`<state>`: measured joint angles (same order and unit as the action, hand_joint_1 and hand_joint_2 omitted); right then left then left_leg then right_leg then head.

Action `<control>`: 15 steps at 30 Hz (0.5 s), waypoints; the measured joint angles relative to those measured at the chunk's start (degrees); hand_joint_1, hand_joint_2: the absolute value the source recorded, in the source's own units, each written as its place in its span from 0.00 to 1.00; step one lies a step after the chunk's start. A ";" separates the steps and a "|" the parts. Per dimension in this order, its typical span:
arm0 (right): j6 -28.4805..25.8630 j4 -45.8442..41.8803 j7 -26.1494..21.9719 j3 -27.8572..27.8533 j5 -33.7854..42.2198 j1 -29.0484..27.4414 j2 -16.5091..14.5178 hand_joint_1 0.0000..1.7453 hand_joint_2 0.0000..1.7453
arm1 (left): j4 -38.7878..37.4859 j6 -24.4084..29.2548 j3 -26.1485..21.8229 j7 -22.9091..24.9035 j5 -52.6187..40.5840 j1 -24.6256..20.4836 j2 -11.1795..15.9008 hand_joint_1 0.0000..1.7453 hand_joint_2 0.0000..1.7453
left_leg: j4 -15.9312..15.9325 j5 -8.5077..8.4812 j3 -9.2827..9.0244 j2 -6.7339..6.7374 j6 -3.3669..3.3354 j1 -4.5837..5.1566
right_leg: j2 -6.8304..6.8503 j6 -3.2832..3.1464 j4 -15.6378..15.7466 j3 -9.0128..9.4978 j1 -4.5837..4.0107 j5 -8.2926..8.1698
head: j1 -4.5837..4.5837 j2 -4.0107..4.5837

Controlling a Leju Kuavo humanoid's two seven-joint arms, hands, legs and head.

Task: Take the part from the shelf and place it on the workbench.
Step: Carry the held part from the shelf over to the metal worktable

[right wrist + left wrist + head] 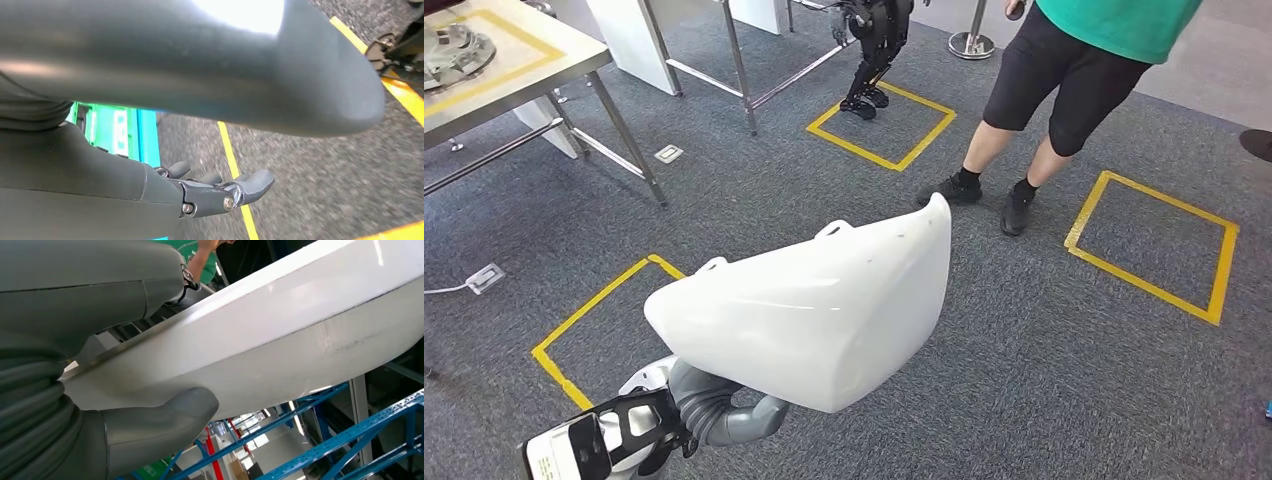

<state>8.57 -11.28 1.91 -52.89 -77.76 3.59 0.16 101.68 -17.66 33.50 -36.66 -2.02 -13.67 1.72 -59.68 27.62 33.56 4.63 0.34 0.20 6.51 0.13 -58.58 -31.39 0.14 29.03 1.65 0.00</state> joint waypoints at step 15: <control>0.37 0.00 2.90 0.13 3.21 0.27 -0.63 0.00 0.00 | 0.00 -2.56 0.83 2.49 2.04 -1.98 -1.51 1.00 1.00 | 0.59 -1.41 0.49 -10.85 -1.07 -0.59 | -10.72 1.95 -0.69 -0.50 1.16 -0.25 | -0.96 0.00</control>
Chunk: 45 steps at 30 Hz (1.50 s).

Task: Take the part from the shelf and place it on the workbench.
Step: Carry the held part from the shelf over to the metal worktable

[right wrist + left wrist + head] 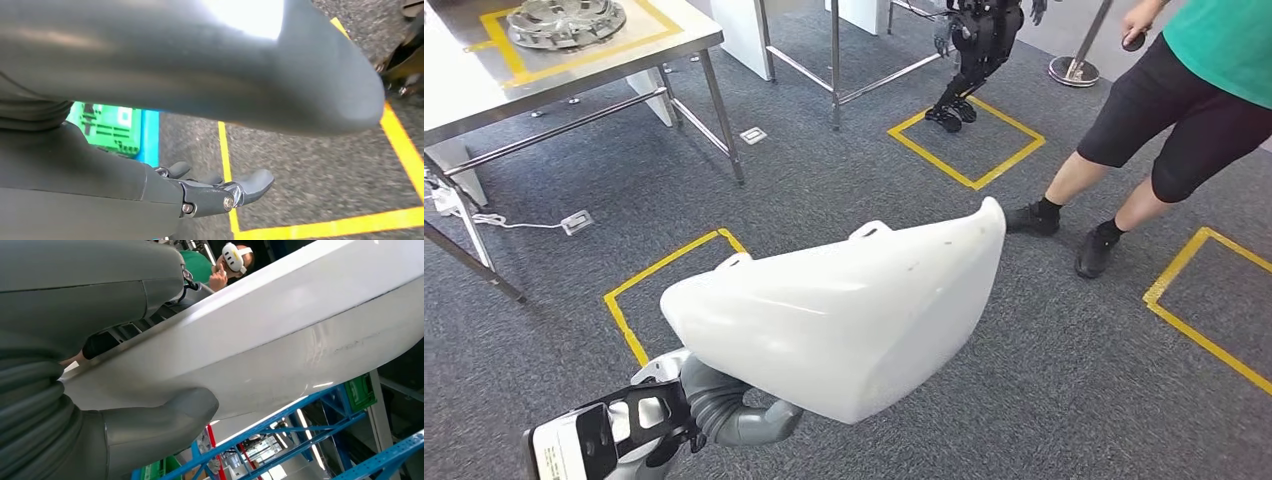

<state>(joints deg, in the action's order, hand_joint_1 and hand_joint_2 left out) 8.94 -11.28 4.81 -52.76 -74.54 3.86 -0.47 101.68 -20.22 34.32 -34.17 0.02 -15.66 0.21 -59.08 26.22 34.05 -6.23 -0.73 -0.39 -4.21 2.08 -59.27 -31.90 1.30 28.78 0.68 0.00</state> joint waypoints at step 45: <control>0.13 -0.02 -1.77 -3.13 1.87 -0.64 -0.96 0.00 0.00 | -6.28 -2.64 1.75 -0.85 2.41 -3.60 -1.15 1.00 1.00 | -2.19 2.12 -0.57 6.53 1.46 0.09 | 5.93 -1.85 1.01 -0.21 -0.49 -0.70 | 0.83 0.00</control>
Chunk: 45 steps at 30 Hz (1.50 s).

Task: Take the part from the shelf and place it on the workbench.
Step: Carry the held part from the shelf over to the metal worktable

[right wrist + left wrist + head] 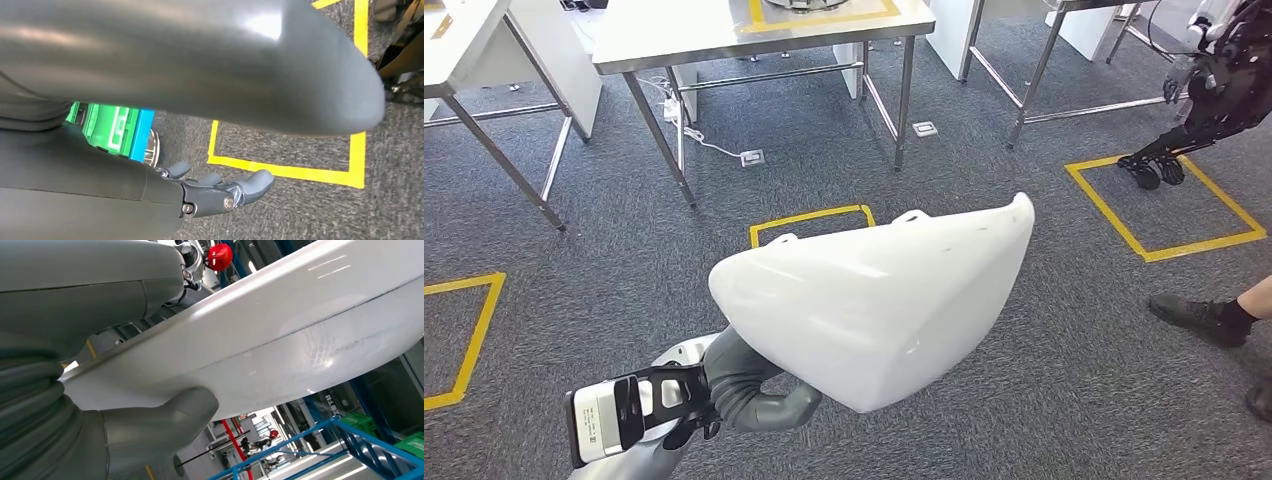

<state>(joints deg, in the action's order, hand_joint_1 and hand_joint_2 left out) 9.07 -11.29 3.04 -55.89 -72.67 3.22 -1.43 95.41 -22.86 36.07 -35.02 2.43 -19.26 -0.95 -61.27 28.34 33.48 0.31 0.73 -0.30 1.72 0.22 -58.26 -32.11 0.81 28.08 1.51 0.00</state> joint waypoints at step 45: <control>0.02 -0.01 -2.60 -0.98 -0.41 -0.49 -0.75 0.00 0.00 | -0.75 0.86 2.41 -2.38 -2.80 0.65 1.31 1.00 1.00 | 2.93 4.29 -6.65 -1.43 -2.75 0.23 | -1.26 2.17 -5.28 -7.11 -0.07 0.14 | -1.08 0.00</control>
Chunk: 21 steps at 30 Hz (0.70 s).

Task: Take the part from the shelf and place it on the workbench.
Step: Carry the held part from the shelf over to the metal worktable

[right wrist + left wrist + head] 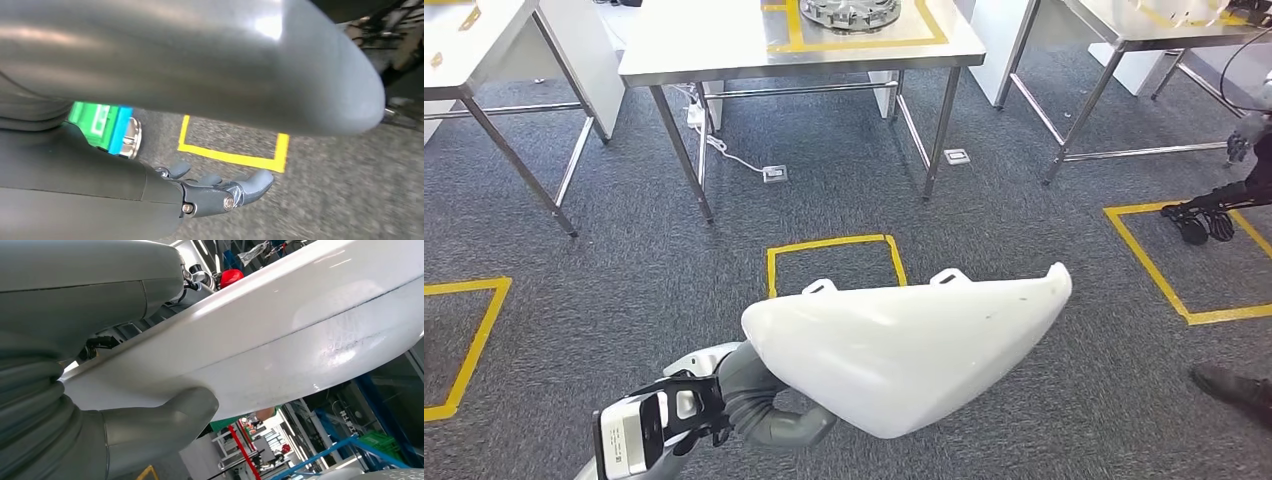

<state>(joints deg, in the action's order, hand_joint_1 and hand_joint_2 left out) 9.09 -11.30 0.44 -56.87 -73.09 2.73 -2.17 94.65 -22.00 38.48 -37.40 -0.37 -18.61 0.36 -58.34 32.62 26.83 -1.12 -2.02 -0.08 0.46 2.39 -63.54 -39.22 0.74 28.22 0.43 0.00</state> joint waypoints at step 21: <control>-0.15 0.00 -0.02 0.00 -0.42 0.14 -0.72 0.00 0.00 | 0.13 0.02 0.30 0.68 -0.47 -0.43 0.42 1.00 1.00 | -1.63 -6.89 8.50 1.01 0.35 0.05 | -0.66 -0.85 2.77 14.32 -0.36 5.26 | 0.44 0.00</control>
<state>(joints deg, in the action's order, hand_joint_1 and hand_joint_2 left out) 8.94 -11.30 0.42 -56.87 -73.51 2.87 -2.89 94.78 -21.98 38.78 -36.71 -0.84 -19.04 0.78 -59.98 25.73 35.33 -0.11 -1.67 -0.02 -0.21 1.54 -60.77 -24.90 0.38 33.48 0.87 0.00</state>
